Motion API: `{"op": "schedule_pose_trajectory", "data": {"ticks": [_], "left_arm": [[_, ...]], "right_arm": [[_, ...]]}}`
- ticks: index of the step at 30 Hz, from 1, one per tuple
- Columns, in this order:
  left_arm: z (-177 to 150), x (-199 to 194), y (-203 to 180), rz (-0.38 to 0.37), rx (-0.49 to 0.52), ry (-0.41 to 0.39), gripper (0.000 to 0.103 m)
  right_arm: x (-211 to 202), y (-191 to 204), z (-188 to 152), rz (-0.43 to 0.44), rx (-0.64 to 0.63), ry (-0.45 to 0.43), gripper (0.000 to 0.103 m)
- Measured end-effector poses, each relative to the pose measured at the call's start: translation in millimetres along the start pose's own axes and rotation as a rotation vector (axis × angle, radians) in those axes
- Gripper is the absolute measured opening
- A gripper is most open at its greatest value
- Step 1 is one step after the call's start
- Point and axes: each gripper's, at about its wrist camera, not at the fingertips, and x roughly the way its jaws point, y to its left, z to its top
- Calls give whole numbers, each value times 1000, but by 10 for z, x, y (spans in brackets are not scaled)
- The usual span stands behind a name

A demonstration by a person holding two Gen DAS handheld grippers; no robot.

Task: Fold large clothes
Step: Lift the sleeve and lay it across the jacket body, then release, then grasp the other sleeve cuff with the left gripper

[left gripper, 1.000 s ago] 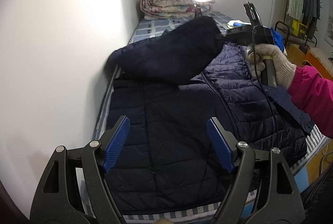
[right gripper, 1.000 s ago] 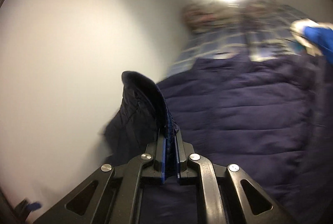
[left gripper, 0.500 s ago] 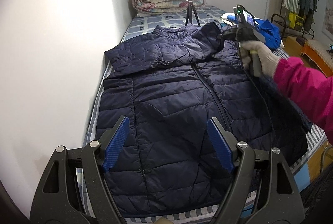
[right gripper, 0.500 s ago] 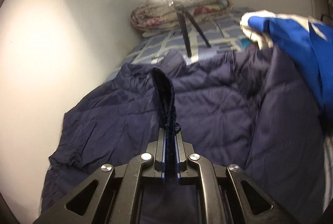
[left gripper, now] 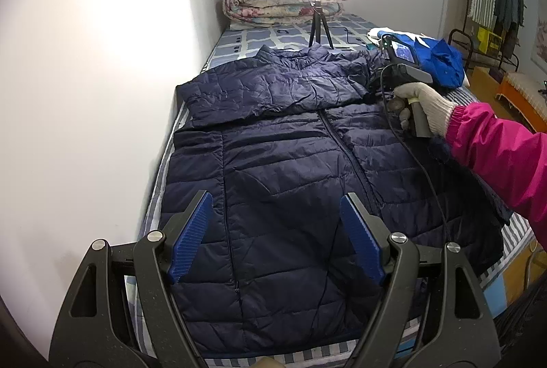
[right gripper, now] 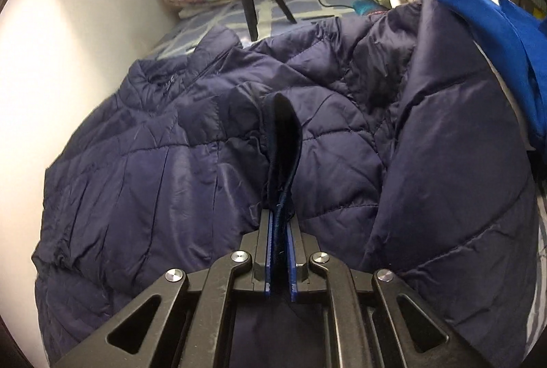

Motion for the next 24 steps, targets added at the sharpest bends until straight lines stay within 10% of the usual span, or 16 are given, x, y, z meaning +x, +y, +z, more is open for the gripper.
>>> {"op": "schedule_pose_trajectory", "data": {"ticks": [2,11,24], "left_arm": [[10,-14,10,-1,-4,-7,80],[78,-230,-80,-7,6,-99,80],[66,-236,-640,-288,-22,-61,80]], "right_arm": [[-194,29,-29,13,-13,-38,28],[-1582,-1,-361,102,-61,-174,35],[-3614,-576,-1385,80,-39,-339,56]]}}
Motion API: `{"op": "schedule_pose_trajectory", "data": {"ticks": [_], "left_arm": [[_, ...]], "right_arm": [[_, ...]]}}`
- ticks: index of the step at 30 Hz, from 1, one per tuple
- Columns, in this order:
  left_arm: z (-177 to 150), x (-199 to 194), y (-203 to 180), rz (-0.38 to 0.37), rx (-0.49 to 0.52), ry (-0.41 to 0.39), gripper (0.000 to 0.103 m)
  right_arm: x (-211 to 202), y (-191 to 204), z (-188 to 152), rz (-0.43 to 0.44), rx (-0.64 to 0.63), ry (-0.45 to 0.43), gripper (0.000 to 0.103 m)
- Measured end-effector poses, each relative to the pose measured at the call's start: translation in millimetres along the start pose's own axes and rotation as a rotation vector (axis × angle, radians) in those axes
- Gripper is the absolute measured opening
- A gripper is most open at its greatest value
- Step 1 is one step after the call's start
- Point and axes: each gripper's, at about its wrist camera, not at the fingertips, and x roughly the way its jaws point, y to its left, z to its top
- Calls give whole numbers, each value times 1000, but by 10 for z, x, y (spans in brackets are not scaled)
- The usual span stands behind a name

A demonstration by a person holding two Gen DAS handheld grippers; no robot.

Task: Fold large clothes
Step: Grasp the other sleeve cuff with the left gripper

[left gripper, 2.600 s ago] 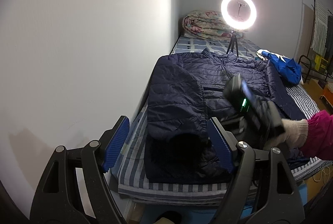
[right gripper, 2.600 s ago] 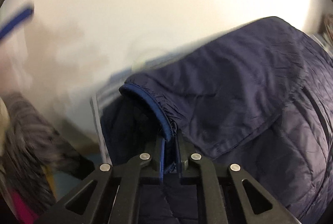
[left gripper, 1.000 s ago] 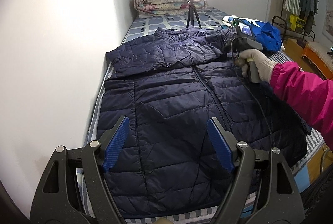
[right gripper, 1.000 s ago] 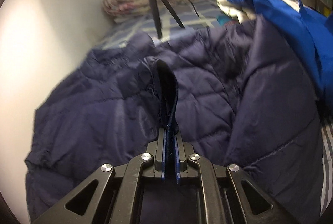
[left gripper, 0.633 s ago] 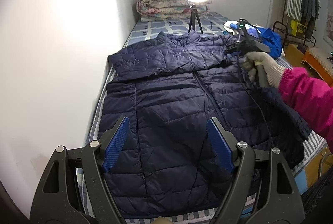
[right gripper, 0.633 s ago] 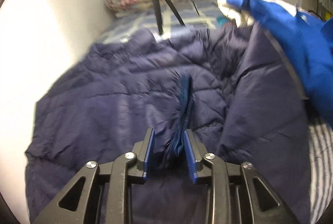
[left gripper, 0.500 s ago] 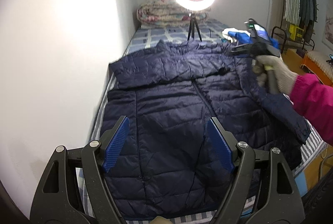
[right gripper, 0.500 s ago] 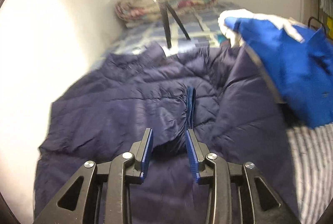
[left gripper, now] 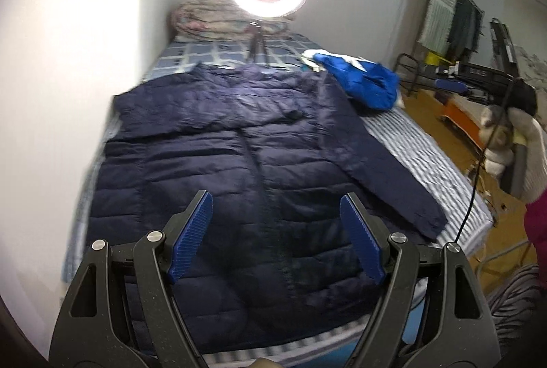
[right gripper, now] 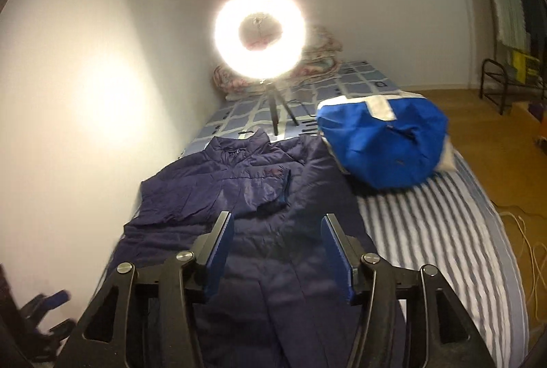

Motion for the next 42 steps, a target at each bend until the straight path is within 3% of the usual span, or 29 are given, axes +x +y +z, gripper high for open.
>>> {"op": "schedule_pose_trajectory", "data": {"ticks": [4,6,8,15,23,31,35,42], "left_arm": [[-35,99,-417,-49,85,10,79],[-75,185,-675,-74,144,24,78],[-124,283,-925,-96,204,47,69],[-246,737,-1799,-197,368,125,69],[-478,1451,-2769,-340,507,285,69],[-787,1893,-3327,-311,709,355,69],[-891,2062,-3392,-316,731,410,69],[-1016,2219,-3505,-255,793,427,69]], "right_arm": [[-370,-180,-225,-39,3,-38,60],[-440,-279,-328,-46,11,-40,62],[-469,-371,-420,-72,8,-30,64],[-627,-821,-534,-137,0,-31,71],[-662,-1469,-618,-170,112,0,71],[-755,-1938,-628,-157,277,-34,71],[-721,-1983,-611,-165,296,-34,71],[-737,-2023,-571,-160,319,-54,71]]}}
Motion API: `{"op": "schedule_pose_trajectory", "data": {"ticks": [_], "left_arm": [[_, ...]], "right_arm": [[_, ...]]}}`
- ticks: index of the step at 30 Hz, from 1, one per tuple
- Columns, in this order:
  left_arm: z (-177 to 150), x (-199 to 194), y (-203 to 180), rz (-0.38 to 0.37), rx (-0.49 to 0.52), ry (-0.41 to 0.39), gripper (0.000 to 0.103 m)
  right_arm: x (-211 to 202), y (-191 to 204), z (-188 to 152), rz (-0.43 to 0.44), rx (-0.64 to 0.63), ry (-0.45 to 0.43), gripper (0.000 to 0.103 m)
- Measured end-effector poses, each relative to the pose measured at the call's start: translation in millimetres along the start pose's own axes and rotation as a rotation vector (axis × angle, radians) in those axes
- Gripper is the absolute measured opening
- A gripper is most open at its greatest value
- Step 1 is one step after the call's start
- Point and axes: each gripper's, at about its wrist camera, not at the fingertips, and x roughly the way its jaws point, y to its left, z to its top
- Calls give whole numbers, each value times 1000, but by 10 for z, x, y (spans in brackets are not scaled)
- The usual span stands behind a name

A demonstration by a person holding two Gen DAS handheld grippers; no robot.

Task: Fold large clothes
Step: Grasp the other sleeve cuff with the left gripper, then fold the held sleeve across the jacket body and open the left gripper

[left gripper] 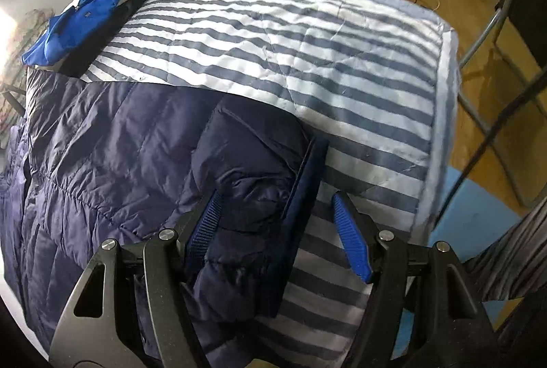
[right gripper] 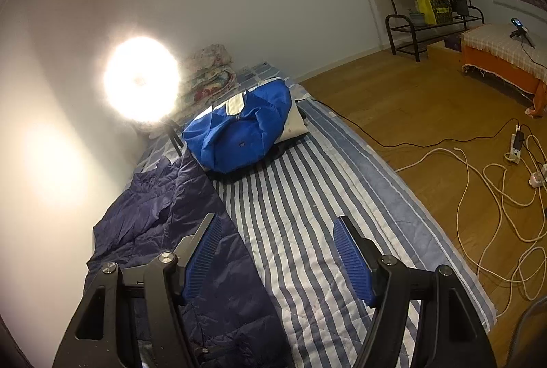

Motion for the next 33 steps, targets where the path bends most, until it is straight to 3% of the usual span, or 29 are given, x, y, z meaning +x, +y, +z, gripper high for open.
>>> {"op": "schedule_pose_trajectory", "data": {"ticks": [6,9,11,13,18,23,33], "left_arm": [[34,81,80,-18,-59,5,68],[58,67,120,-27,-78,-1,42],[83,41,153,-26,-92,-3,15],[104,0,205,-37,-114,-12,9],[125,-253,437,-112,-209,-76,6],[114,-629,831,-123,-276,-152,5],[-300,-1267,2095,-34,-454,-289,5]], "right_arm": [[-26,-76,32,-4,59,-19,71],[-18,-100,36,-4,76,-19,71],[-13,-96,39,-7,78,-20,71],[-9,-87,40,-5,80,-21,71],[19,-46,30,-3,76,-20,71],[119,26,23,1,83,-3,71],[503,582,-76,20,1,56,70]]}}
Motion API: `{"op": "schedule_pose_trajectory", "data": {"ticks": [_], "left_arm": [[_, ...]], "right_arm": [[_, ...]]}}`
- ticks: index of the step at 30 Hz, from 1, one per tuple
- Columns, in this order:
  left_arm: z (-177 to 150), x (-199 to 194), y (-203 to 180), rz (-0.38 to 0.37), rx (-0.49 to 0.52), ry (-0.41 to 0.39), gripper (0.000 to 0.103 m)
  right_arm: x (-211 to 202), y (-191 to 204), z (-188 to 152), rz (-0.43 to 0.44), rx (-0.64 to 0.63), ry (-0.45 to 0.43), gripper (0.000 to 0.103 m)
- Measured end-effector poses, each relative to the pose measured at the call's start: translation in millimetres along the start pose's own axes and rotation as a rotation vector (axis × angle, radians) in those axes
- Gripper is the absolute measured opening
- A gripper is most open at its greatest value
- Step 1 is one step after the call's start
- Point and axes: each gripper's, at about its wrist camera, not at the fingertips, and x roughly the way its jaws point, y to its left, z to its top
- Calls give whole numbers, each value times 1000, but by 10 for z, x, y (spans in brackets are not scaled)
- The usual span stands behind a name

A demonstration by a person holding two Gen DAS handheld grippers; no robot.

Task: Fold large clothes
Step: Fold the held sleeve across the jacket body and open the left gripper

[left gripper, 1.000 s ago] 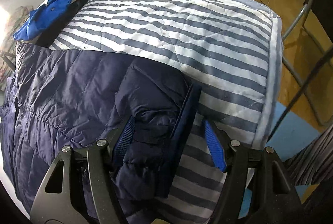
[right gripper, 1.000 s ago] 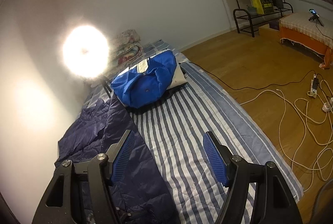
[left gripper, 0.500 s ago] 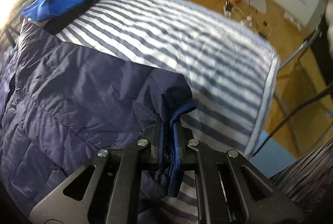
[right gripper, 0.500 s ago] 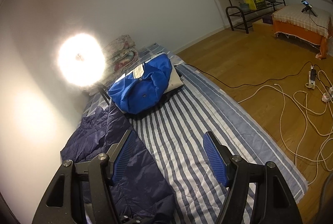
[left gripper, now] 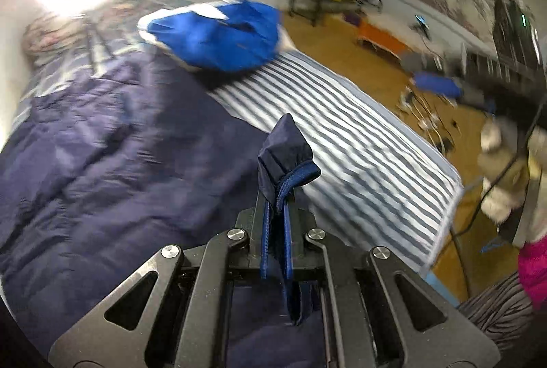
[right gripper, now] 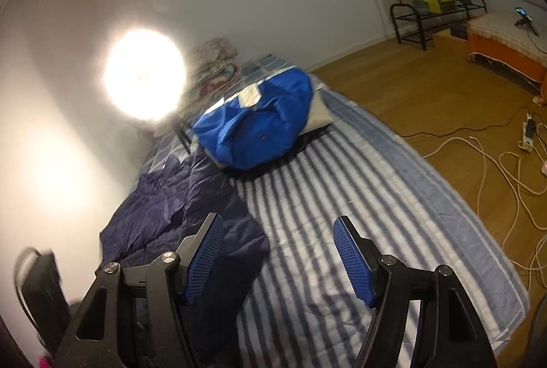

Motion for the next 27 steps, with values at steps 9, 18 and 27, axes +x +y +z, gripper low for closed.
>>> {"op": "schedule_pose_trajectory", "data": {"ticks": [9,18,27], "left_arm": [[-90,-416,1607,195,-171,-80,5],[-287,-438,2906,408,-286,-74,5],[-226,-420,3641,520,-366,-123,4]], "right_arm": [[594,682,-235,72,-129,138,60],[1296,1296,-797,88,-315,340,50],[1624,1454,-1157,22,-408,424,47]]}}
